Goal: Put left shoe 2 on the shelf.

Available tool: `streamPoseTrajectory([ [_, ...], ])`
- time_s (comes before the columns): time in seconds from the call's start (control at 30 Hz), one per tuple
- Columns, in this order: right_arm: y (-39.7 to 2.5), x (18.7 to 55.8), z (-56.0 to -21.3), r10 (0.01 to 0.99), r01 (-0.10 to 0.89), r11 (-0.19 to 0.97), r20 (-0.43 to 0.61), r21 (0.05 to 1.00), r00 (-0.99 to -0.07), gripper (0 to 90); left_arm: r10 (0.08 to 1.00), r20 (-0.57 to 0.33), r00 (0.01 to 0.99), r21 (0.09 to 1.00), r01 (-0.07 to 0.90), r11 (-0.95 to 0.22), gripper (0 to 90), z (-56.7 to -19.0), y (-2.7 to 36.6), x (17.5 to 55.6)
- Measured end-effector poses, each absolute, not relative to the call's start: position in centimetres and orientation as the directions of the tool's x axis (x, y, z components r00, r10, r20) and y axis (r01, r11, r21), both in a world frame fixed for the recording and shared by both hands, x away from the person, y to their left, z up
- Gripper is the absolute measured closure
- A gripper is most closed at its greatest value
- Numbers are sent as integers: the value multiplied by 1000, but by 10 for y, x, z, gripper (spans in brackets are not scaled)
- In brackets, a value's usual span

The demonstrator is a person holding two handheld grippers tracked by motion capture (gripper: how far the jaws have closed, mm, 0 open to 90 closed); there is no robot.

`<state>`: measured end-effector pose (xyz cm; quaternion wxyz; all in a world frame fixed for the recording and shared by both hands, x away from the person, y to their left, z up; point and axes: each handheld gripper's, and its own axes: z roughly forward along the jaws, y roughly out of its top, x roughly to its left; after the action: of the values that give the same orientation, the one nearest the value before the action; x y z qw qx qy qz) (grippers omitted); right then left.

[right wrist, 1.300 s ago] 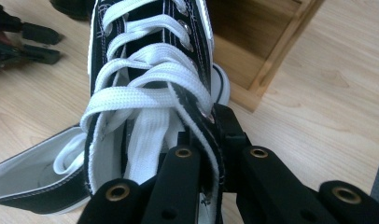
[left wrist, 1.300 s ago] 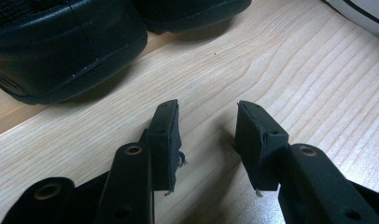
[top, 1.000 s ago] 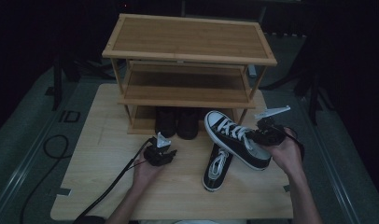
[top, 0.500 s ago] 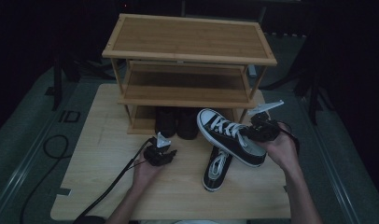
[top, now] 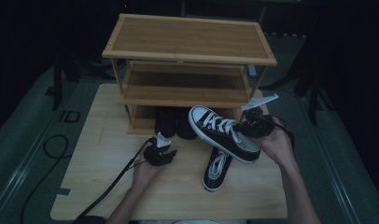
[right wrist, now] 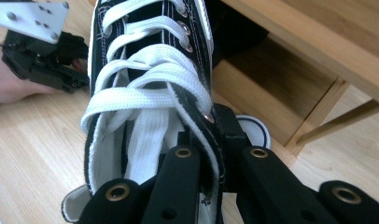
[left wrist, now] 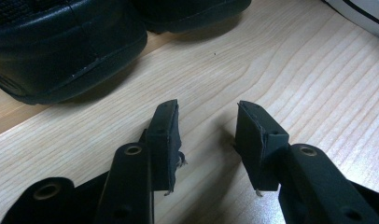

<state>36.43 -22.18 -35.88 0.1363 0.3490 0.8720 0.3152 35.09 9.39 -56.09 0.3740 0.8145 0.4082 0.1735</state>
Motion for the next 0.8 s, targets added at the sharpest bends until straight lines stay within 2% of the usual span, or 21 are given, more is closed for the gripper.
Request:
streamPoseTrajectory([
  [0.43, -208, 370, -331, 681, 488, 567, -44, 664, -731, 883, 794, -21, 607, 751, 534, -389, 599, -561, 94, 351],
  [0.8, -200, 392, -321, 715, 517, 542, -40, 662, -698, 883, 795, -23, 606, 752, 535, -386, 599, -561, 94, 351],
])
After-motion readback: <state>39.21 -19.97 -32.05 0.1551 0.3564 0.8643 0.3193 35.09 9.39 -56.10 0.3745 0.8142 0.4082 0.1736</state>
